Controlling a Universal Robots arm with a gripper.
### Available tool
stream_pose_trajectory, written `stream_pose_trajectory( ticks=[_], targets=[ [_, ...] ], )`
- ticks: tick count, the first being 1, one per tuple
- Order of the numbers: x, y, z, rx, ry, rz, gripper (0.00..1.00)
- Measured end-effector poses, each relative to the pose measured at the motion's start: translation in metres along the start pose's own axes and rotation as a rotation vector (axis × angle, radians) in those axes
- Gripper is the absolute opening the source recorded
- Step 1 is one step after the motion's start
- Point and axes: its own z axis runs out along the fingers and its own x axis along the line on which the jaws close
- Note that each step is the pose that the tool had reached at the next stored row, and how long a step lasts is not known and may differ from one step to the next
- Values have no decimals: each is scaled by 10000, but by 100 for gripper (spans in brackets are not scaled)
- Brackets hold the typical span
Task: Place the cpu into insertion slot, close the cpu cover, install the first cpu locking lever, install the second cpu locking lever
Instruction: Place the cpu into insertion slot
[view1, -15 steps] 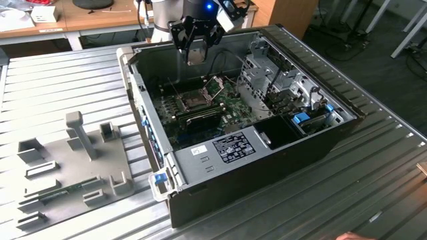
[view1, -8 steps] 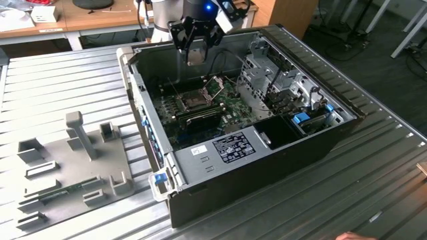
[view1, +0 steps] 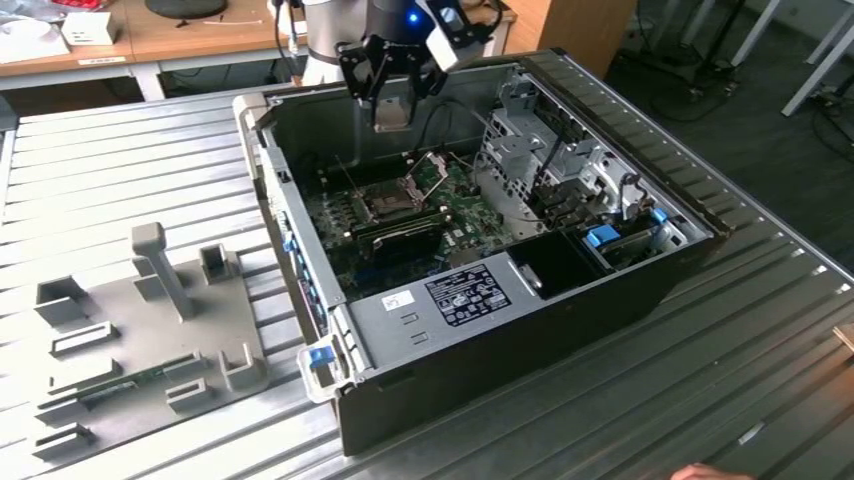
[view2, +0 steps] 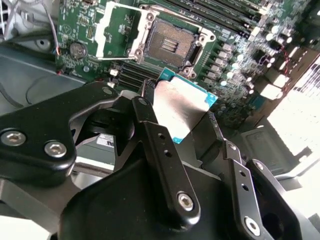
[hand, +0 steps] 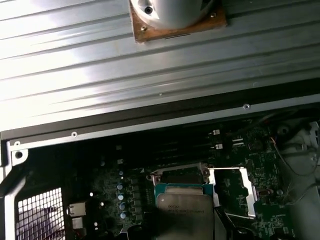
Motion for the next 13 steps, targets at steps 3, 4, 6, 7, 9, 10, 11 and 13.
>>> stream_pose_trajectory(
  ticks=[3, 4, 6, 7, 9, 10, 11, 13],
  targets=[
    [0, -2, 17, -9, -49, 510, 54],
    [-1, -2, 24, -12, -67, 703, 54],
    [-1, -3, 36, -19, -102, 1062, 54],
    [-1, -4, 42, -22, -119, 1240, 54],
    [-1, -5, 54, -29, -153, 1597, 54],
    [-1, -6, 61, -34, -172, 1789, 54],
    [-1, -6, 67, -37, -189, 1966, 54],
    [-2, -8, 80, -44, -224, 2325, 54]
  ],
)
